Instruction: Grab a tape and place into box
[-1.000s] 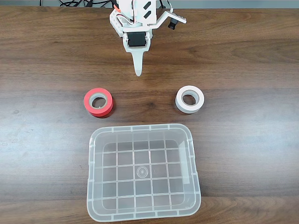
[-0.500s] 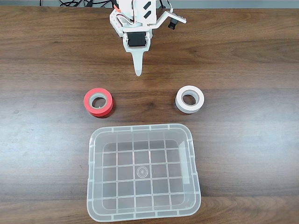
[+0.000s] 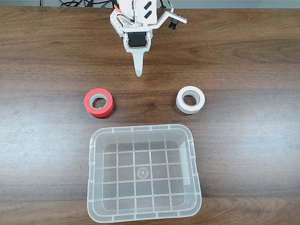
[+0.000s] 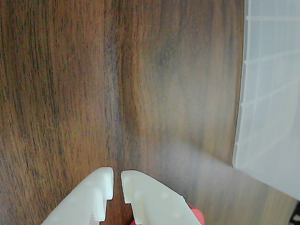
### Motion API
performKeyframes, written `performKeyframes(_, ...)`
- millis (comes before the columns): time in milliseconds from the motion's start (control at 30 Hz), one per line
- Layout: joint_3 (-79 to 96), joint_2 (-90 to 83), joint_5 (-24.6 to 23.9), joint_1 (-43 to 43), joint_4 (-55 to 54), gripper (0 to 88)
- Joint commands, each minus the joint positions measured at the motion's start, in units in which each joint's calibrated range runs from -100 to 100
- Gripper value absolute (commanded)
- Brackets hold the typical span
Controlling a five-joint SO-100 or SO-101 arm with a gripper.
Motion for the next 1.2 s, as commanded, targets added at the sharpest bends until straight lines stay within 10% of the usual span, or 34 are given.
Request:
performKeyframes(0, -0.6, -0.8, -0.3, 0.0, 0.5, 1.2)
performKeyframes(1167, -8.7, 7.9, 10.8, 19.6, -5.1, 1.2)
